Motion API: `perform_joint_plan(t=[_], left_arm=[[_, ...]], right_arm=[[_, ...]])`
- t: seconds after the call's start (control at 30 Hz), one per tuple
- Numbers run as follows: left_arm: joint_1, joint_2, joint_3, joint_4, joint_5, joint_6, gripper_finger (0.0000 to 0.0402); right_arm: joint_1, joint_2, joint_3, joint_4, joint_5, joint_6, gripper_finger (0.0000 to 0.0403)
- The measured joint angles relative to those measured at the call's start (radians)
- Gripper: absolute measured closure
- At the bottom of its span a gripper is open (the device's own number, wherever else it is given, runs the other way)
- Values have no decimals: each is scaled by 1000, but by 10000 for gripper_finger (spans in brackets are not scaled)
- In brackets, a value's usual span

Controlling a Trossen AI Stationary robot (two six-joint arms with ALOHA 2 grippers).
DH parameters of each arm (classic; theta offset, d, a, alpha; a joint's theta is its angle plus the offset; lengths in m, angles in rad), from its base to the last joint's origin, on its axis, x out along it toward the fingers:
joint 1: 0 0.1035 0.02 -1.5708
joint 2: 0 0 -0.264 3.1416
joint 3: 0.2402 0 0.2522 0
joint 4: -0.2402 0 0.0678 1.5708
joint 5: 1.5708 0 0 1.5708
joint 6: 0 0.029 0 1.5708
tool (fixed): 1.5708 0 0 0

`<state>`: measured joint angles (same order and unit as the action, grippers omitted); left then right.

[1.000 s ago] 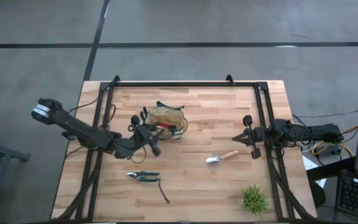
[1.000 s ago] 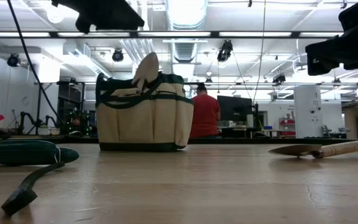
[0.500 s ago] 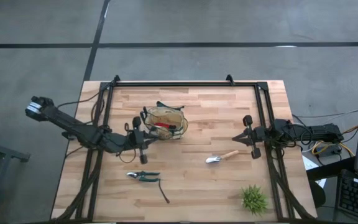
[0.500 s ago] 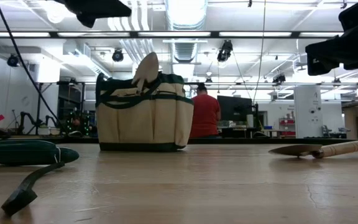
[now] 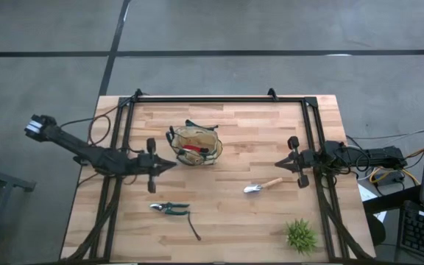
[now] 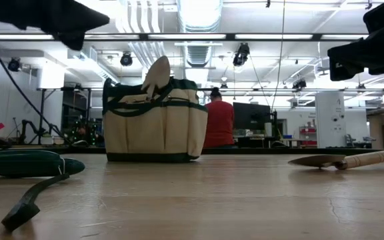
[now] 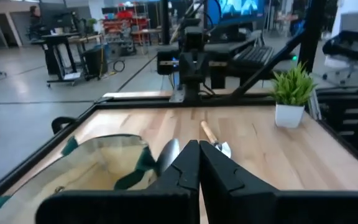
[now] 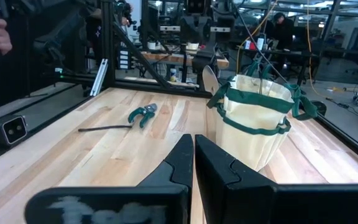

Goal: Pick & Place Garden tools in Gardening bag
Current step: Put the trowel into the gardening bag

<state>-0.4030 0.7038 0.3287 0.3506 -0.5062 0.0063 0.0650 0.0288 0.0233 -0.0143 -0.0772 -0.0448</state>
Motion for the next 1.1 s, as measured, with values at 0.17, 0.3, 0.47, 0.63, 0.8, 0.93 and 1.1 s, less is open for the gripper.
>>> perform_joint_plan(t=[0.17,0.3,0.47,0.63,0.8,0.93,1.1], left_arm=[[0,-121,-72,-1,0,-15,393],[0,-200,-89,-50,0,-15,391],[0,-268,-90,-152,-8,-38,390],[0,-314,-90,-210,-8,-26,390],[0,-384,-90,-226,-4,11,390],[0,-449,-90,-301,-1,10,390],[0,-530,-126,-306,2,-19,390]], right_arm=[[0,0,0,0,0,0,394],[0,0,0,0,0,0,394],[0,0,0,0,0,0,394],[0,0,0,0,0,0,394],[0,0,0,0,0,0,394],[0,0,0,0,0,0,394],[0,0,0,0,0,0,394]])
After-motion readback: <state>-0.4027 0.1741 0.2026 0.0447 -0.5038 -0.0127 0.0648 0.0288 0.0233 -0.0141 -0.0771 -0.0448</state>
